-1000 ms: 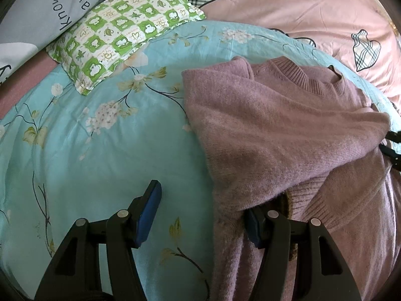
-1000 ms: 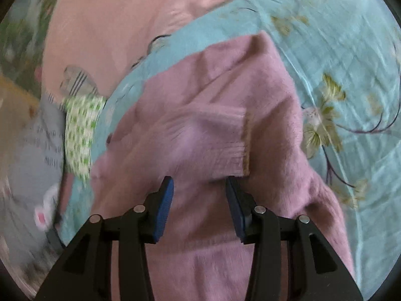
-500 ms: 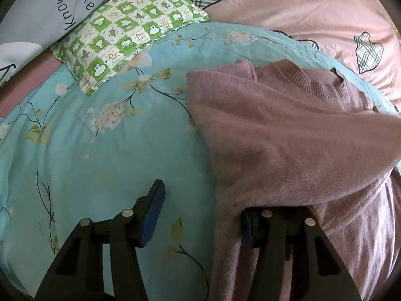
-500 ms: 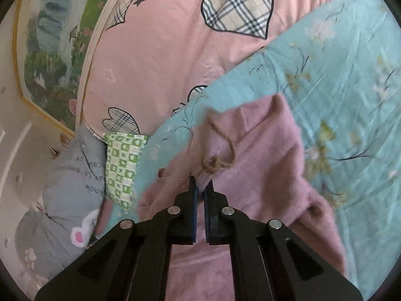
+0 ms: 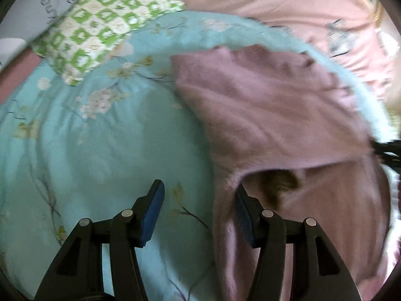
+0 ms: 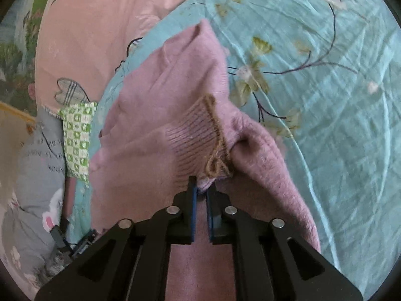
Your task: Fold small clothes
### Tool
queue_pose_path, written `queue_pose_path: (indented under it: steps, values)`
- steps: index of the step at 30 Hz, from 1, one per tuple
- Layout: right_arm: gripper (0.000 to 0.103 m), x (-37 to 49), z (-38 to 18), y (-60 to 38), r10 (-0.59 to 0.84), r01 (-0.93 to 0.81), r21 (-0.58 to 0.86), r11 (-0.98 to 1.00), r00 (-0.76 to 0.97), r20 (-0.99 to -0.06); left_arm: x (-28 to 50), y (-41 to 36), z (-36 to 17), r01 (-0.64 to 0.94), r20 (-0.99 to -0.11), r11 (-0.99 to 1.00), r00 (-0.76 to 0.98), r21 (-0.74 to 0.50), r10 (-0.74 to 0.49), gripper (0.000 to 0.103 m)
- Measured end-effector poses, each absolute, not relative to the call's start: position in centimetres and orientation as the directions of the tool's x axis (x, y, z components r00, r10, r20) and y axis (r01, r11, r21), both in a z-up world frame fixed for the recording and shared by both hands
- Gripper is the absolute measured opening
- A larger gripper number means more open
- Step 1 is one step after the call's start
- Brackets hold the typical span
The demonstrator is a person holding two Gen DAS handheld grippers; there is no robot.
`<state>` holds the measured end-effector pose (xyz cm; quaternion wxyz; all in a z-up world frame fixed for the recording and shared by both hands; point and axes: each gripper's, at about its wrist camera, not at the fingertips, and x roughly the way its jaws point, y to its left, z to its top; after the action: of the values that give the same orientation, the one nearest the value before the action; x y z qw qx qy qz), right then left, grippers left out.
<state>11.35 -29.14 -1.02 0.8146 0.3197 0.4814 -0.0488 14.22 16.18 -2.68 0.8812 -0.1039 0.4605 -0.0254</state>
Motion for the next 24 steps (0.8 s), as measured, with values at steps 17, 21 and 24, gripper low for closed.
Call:
queue_pose_path:
  steps: [17, 21, 24]
  values:
    - [0.015, 15.2, 0.3, -20.2, 0.29, 0.148, 0.429, 0.891, 0.542, -0.789, 30.3, 21.4, -3.8, -0.128, -0.8, 0.9, 0.521, -0.417, -0.297, 0.081]
    - [0.015, 16.3, -0.5, -18.8, 0.299, 0.129, 0.427, 0.895, 0.535, -0.79, 30.5, 20.5, -3.8, -0.097, -0.785, 0.914, 0.553, -0.393, -0.279, 0.012]
    - [0.015, 17.1, -0.9, -18.0, 0.303, 0.12, 0.424, 0.898, 0.533, -0.791, 29.2, 20.8, -2.6, -0.126, -0.759, 0.917, 0.609, -0.379, -0.23, 0.009]
